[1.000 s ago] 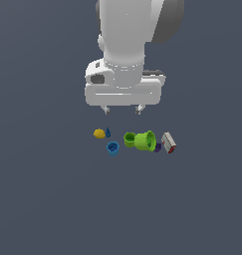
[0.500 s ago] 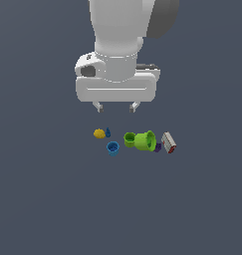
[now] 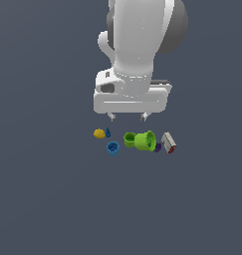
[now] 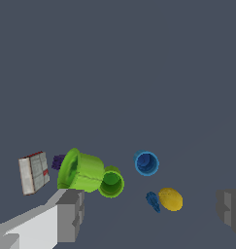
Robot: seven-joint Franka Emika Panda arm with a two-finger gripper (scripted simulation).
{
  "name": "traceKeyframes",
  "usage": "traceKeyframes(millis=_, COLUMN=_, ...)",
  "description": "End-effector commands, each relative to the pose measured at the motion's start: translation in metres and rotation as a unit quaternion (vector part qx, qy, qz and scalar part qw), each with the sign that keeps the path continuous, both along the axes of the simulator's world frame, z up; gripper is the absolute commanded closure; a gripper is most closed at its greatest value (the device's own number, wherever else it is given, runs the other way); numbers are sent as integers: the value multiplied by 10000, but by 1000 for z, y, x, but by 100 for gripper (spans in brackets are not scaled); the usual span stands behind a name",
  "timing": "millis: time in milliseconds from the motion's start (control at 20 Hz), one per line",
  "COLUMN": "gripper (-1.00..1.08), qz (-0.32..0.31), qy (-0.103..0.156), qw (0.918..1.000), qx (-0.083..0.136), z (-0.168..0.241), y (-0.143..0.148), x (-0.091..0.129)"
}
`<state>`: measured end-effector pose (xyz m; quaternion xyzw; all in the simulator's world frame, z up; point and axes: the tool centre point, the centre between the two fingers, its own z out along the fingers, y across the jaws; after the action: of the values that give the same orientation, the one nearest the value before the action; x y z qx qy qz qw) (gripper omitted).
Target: Pick up a designated object from a clutter of objects.
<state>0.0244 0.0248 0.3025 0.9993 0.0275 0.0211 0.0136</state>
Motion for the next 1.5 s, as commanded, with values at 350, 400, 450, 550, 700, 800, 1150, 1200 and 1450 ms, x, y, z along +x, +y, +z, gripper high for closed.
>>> traceKeyframes(millis=350, gripper=-92, qz=350, qy=82, qw=9994, qx=-32, z=-92, y=99, x=-10)
traceKeyframes(millis=400, gripper=-92, qz=398, qy=93, qw=9992, qx=-26, z=-104, y=112, x=-14)
traceKeyframes(millis=450, gripper=-92, qz=444, qy=103, qw=9990, qx=-20, z=-116, y=125, x=-19)
traceKeyframes(millis=550, gripper=-92, qz=528, qy=125, qw=9985, qx=-2, z=-136, y=147, x=-28)
traceKeyframes(millis=700, gripper=-92, qz=635, qy=156, qw=9979, qx=30, z=-161, y=175, x=-43)
traceKeyframes(millis=800, gripper=-92, qz=693, qy=174, qw=9974, qx=52, z=-175, y=190, x=-52)
traceKeyframes(millis=1150, gripper=-92, qz=811, qy=220, qw=9964, qx=106, z=-202, y=219, x=-74)
traceKeyframes(millis=1200, gripper=-92, qz=818, qy=222, qw=9963, qx=110, z=-203, y=221, x=-75)
traceKeyframes(millis=1450, gripper=-92, qz=823, qy=228, qw=9963, qx=107, z=-205, y=221, x=-75)
